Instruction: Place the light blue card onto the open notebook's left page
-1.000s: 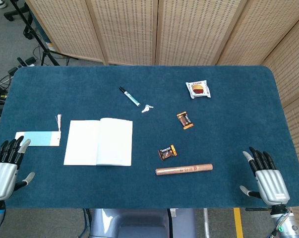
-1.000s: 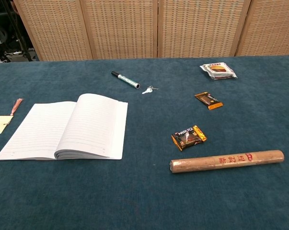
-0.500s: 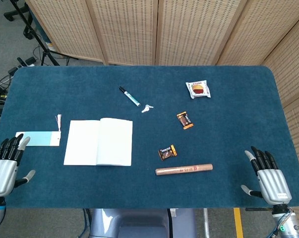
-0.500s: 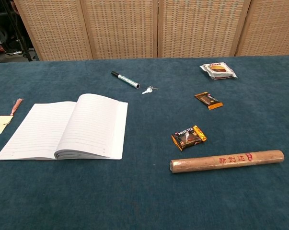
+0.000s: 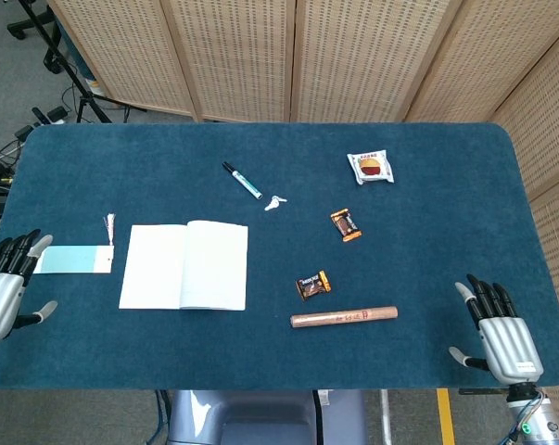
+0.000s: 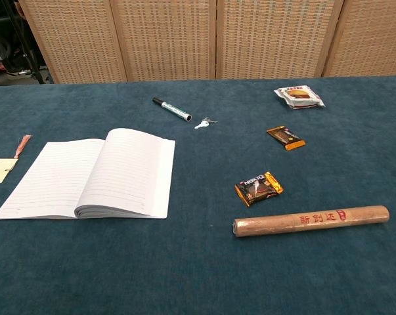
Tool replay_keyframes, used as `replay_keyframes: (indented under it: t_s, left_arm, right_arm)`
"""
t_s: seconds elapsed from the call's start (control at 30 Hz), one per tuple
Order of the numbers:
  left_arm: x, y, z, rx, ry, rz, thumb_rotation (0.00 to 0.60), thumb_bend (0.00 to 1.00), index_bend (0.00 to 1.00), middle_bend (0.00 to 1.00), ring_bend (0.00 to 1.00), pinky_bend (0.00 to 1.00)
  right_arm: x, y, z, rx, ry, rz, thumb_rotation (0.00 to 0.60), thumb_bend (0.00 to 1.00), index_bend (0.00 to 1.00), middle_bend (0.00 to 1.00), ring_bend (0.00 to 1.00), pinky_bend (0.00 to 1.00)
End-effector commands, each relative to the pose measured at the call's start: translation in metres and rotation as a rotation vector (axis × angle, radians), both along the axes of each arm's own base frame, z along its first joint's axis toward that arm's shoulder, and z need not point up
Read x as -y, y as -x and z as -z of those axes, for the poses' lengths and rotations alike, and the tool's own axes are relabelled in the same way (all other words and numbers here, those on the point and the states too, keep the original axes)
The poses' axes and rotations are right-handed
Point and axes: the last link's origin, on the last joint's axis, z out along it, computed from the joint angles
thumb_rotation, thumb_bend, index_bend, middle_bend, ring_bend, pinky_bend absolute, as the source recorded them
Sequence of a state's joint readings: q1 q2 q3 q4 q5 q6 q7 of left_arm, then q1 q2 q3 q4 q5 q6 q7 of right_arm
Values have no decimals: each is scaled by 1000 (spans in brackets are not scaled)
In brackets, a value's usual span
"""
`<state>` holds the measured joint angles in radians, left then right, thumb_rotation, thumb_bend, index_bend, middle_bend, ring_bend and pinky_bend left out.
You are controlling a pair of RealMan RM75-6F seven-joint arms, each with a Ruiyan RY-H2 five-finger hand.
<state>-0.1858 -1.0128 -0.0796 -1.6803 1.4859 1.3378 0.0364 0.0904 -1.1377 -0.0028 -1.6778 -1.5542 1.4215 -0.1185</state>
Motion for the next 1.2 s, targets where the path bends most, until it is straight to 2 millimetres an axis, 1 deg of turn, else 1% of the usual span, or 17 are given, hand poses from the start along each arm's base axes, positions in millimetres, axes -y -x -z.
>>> replay_keyframes:
  t_s: [0.03,0.1,0.23,0.37,0.67,0.9,1.03,1.2]
  left_arm:
    - [-17,4,-11,-44,48,-43,600,196,120,0,0,0]
    - [-27,9,-15,-81,81,-74,600,201,161,0,0,0]
    - [-46,18,-18,-97,119,-140,600,205,259,0,0,0]
    - [-63,31,-14,-111,147,-201,600,212,310,0,0,0]
    - [-95,61,0,-150,168,-315,600,213,316,0,0,0]
    - [-113,83,8,-185,159,-385,600,205,316,0,0,0]
    - [-122,90,20,-189,176,-409,600,205,316,0,0,0]
    - [-130,94,35,-199,209,-430,600,205,316,0,0,0]
  right_arm:
    - [0,0,1,-2,-5,1,600,156,0,0,0,0]
    - [0,0,2,-3,-11,-1,600,156,0,0,0,0]
    - [1,0,3,-7,-14,-5,600,156,0,0,0,0]
    - [1,0,5,-9,-17,-1,600,156,0,0,0,0]
    - [4,1,8,-20,-24,12,600,156,0,0,0,0]
    - [7,0,10,-24,-23,4,600,156,0,0,0,0]
    - [8,0,11,-23,-13,-7,600,156,0,0,0,0]
    - [9,2,12,-27,-15,3,600,156,0,0,0,0]
